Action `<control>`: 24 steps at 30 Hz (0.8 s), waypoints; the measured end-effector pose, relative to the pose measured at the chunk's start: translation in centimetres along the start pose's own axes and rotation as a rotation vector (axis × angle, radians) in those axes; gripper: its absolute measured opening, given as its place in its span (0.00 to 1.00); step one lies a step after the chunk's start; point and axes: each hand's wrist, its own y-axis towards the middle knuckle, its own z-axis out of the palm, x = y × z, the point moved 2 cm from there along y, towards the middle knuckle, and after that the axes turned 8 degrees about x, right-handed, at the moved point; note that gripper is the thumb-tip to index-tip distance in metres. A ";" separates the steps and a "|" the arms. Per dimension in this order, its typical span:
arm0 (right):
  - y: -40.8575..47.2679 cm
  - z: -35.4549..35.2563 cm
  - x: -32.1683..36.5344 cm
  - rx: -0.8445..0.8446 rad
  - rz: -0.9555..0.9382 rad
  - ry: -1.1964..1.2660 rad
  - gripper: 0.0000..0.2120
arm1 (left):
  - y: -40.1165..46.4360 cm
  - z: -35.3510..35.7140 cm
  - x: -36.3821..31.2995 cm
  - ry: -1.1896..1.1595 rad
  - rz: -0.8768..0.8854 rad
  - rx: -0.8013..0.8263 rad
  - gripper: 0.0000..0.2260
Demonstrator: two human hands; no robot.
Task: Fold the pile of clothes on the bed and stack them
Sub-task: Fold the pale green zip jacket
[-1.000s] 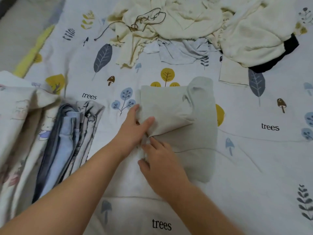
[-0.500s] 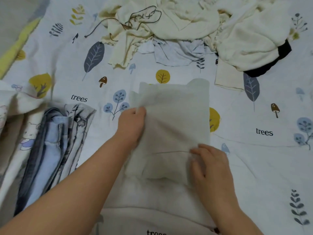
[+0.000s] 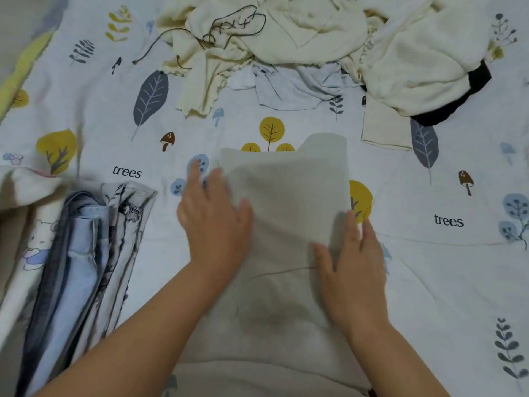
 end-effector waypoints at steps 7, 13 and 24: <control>0.2 3.5 -1.0 0.229 -0.102 -0.401 0.32 | -1.0 3.4 3.8 0.355 0.224 0.463 0.28; 2.7 -0.2 -1.2 0.067 -0.008 0.168 0.28 | -2.0 1.3 3.1 -0.175 -0.228 0.291 0.36; 3.8 -1.2 0.1 0.232 0.057 0.522 0.25 | -2.1 -0.6 1.6 -0.761 -0.352 0.524 0.27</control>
